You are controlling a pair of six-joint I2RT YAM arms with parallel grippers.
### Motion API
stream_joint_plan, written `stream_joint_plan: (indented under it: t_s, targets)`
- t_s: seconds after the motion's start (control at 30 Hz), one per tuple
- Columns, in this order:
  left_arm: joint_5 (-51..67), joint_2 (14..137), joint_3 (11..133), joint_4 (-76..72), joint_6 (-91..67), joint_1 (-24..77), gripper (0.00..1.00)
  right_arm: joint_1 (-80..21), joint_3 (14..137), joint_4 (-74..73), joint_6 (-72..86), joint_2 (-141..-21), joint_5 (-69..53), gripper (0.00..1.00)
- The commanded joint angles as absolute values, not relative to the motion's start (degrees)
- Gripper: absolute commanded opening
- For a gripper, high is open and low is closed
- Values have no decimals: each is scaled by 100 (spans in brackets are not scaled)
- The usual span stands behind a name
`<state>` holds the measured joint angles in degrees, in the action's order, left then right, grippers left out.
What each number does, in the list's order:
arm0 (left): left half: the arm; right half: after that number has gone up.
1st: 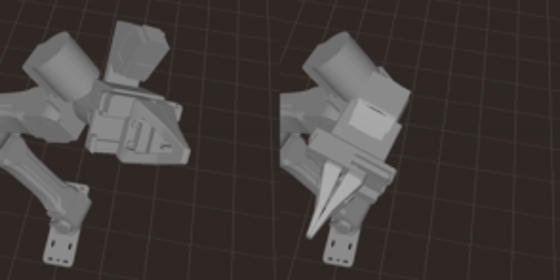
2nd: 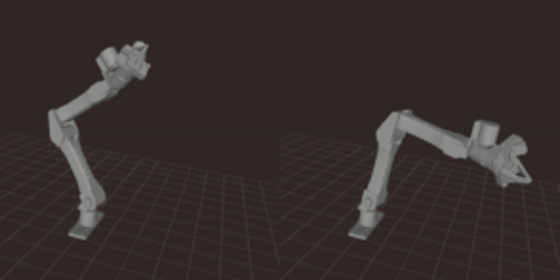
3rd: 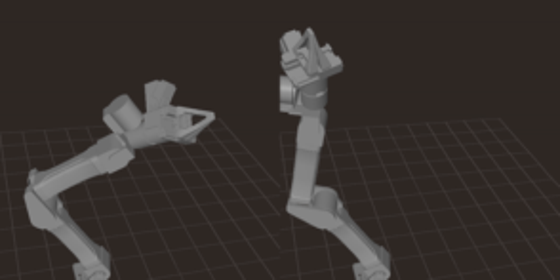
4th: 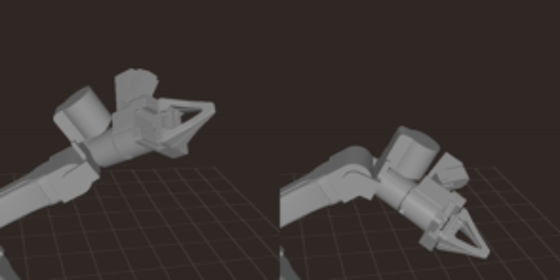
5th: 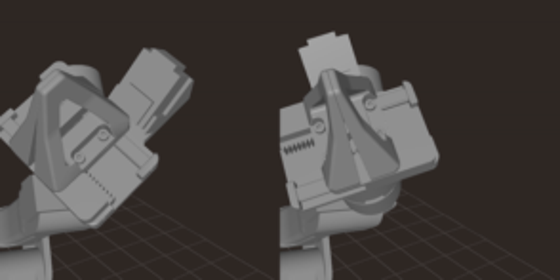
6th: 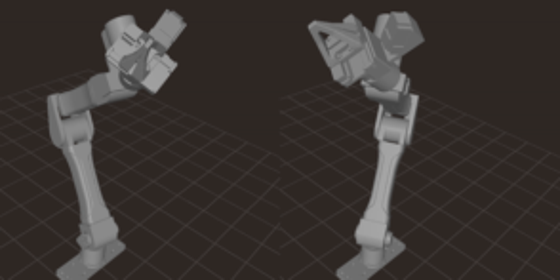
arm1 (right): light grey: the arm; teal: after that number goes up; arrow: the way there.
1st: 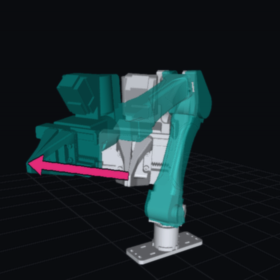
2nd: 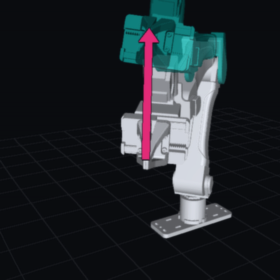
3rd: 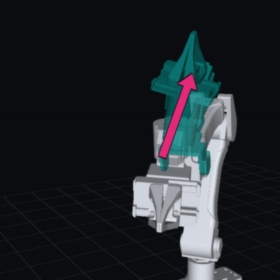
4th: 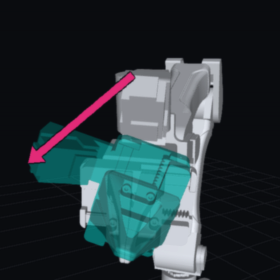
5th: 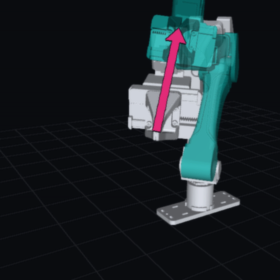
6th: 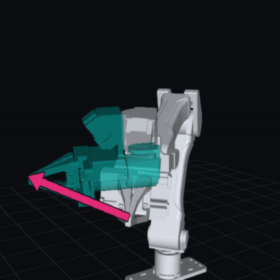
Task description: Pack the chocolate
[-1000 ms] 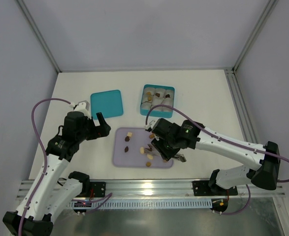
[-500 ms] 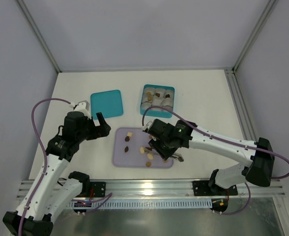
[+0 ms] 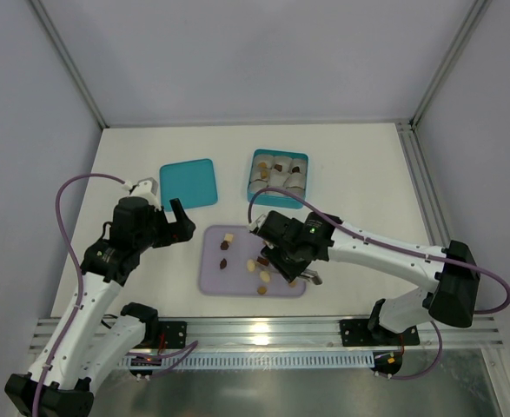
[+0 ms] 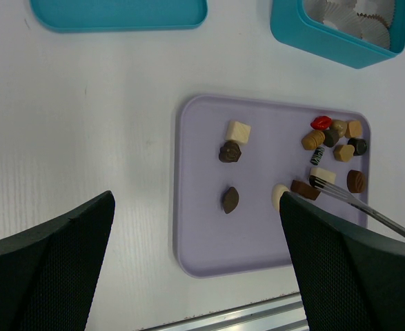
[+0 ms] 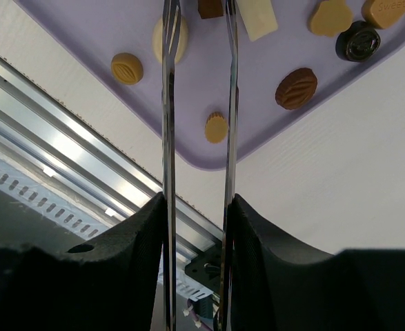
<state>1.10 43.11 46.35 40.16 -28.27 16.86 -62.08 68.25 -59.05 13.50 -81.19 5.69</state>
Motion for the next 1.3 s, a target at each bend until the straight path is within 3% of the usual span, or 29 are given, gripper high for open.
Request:
stream_joint_plan:
  t_s: [0.0, 0.77, 1.07, 1.27]
  targets:
    - [53, 4245, 4658, 3973, -2856, 1705, 100, -6231, 6908, -5748, 1248, -8156, 703, 44]
    - [-106, 4210, 4658, 3973, -2857, 1723, 100, -5951, 7321, -5827, 1275, -7946, 659, 24]
    - [-114, 4227, 4658, 3981, -2865, 1723, 100, -5257, 8032, -5801, 1082, -7866, 527, 23]
    - [-114, 4263, 4658, 3981, -2856, 1723, 100, -4194, 8682, -5379, 958, -8270, 509, 23]
